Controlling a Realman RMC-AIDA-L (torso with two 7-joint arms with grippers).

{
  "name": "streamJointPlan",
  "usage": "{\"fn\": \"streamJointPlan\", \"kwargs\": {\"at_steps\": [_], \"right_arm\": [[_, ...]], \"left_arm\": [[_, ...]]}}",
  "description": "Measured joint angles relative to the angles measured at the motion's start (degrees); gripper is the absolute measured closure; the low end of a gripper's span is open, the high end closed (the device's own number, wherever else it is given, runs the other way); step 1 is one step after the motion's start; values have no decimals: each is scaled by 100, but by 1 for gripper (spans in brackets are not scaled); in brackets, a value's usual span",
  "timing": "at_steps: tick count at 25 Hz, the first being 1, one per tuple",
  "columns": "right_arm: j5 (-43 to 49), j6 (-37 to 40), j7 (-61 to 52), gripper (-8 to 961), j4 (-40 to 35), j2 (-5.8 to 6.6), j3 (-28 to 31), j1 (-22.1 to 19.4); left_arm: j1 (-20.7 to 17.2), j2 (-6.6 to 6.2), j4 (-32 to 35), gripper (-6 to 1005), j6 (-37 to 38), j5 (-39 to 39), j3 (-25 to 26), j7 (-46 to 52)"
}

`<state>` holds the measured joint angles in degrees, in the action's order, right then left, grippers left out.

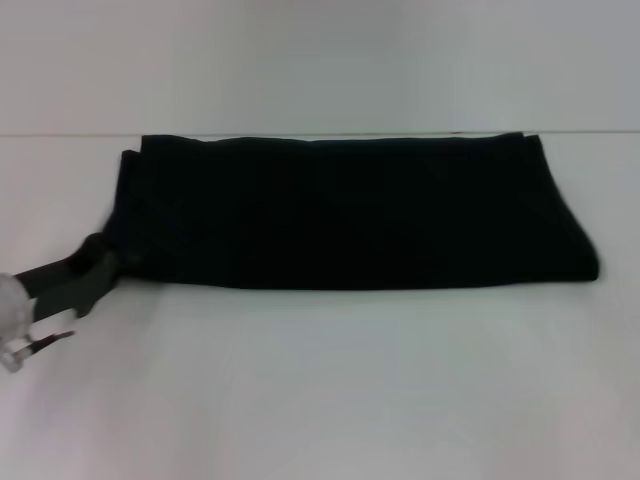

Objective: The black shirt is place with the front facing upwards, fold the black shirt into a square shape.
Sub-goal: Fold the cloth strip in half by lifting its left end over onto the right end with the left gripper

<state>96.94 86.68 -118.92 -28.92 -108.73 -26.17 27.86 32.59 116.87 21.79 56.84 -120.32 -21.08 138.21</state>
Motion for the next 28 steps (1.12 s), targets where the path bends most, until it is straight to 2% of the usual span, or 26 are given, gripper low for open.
{"fn": "streamJointPlan", "kwargs": {"at_steps": [4,12,15,23,25,28], "right_arm": [[2,-9,-8,39,6,-26,60,0],[29,-160,-25,39,131,-41,78,0],[38,-233,-26,39,166,-45,78,-2],[44,-283,-16,39,237,-35,77,-15],[45,-284,-1,39,240,-34,77,-17],[45,-280,15,39,240,-33,77,-17]], "left_arm": [[-283,78,303,994,-67,64,156,-33],[-629,125,386,991,-84,234,1209,-518],[-718,209,390,990,-86,297,1597,-685],[-953,415,504,988,174,564,1695,-815],[-959,412,528,987,327,581,1657,-898],[-824,316,529,986,785,539,1606,-1119]]}}
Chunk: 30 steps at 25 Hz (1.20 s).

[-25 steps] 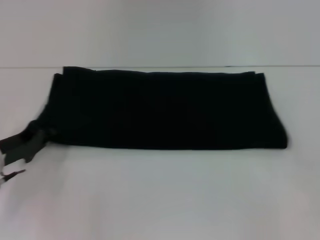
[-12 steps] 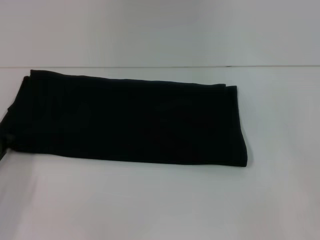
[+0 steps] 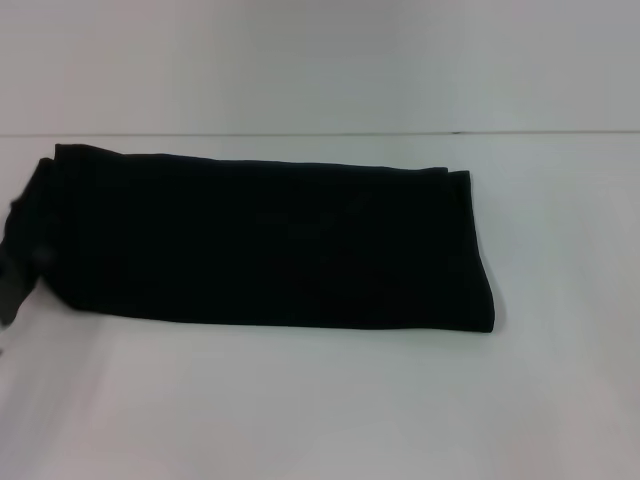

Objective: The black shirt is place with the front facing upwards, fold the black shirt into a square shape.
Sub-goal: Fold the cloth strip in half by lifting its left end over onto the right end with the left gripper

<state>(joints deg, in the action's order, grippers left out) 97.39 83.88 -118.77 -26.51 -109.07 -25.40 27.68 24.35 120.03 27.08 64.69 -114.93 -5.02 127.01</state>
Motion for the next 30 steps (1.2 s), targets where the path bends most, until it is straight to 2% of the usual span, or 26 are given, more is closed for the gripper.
{"fn": "streamJointPlan", "kwargs": {"at_steps": [2,3,4,5,9,12,17,22,27,30], "right_arm": [[0,17,8,39,0,0,-1,7],[0,25,8,39,0,0,-5,14],[0,33,9,39,0,0,-17,28],[0,36,10,39,0,0,-28,40],[0,39,13,39,0,-1,-49,82],[0,44,18,39,-2,-1,-73,100],[0,49,20,39,-3,-14,-80,103],[0,40,21,39,-3,-34,-80,84],[-1,9,21,39,14,-53,-80,56],[0,-26,21,39,53,-52,-104,79]], "left_arm": [[168,-100,1,985,331,-13,-119,-46],[168,-100,1,985,331,-13,-119,-46],[480,-220,7,985,709,-13,-361,28],[535,-235,10,985,760,-12,-398,49],[1203,-262,104,983,1171,27,-840,218],[1659,-170,240,982,1248,32,-1186,287],[2332,76,357,981,1178,39,-1993,327],[2836,416,256,980,537,48,-3256,287],[3551,467,-829,978,-498,371,-4867,-234],[3737,465,-1137,949,-499,484,-5394,-535]]}}
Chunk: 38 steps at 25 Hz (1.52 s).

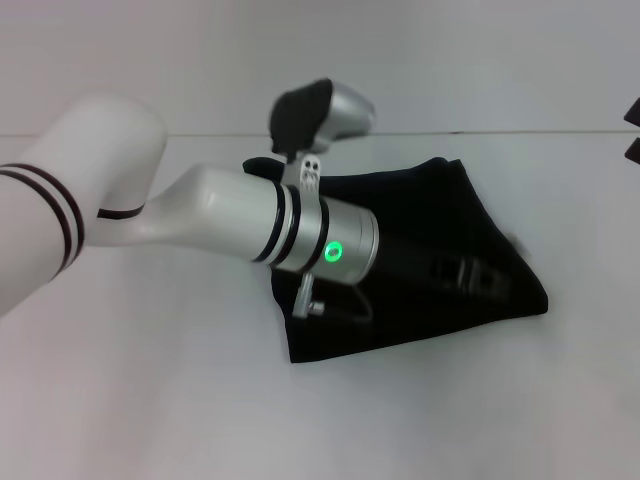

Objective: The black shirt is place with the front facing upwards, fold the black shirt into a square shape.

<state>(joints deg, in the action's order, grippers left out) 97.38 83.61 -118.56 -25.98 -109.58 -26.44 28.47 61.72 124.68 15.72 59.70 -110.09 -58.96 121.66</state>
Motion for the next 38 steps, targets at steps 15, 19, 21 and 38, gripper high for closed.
{"fn": "streamJointPlan", "kwargs": {"at_steps": [15,19,21,38], "right_arm": [[1841,-355,-1210,39,-83,588,-684,681],[3198,-374,-2122,39,-313,791,-893,1336],[3784,-362,-2483,39,-501,767,-981,1664],[4686,-2078,-2959,39,78,-173,-1778,2683]], "left_arm": [[-2090,-524,2152,530,2706,-32,2182,1254],[-2455,-661,2300,384,2871,-133,2738,1607],[-2591,-668,2424,311,2886,-147,2835,1663],[-2749,-645,2477,242,2817,-349,3035,1479]]}}
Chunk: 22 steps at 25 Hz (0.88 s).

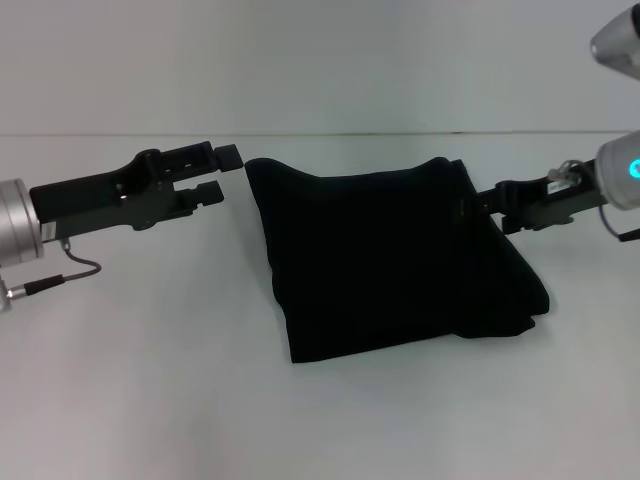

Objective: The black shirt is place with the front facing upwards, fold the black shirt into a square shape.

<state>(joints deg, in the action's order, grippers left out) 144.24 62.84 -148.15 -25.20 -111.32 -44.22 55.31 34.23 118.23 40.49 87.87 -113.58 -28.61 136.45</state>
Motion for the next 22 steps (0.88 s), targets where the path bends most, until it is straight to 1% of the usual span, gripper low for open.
{"fn": "streamJointPlan", "kwargs": {"at_steps": [4,8,13,17,22], "right_arm": [[-7,-317,122,39,113,-178,-9,3],[-11,-525,202,39,259,-286,-13,56],[-7,-605,288,38,318,-398,-24,84],[2,-614,305,50,352,-443,-42,92],[-268,-490,437,65,317,-443,-28,60]], "left_arm": [[27,0,-25,243,-76,4,3,-6],[28,2,-32,243,-123,15,0,-9],[10,13,-47,243,-136,34,1,-45],[7,15,-56,243,-161,47,4,-56],[5,23,-59,243,-199,53,5,-57]]}}
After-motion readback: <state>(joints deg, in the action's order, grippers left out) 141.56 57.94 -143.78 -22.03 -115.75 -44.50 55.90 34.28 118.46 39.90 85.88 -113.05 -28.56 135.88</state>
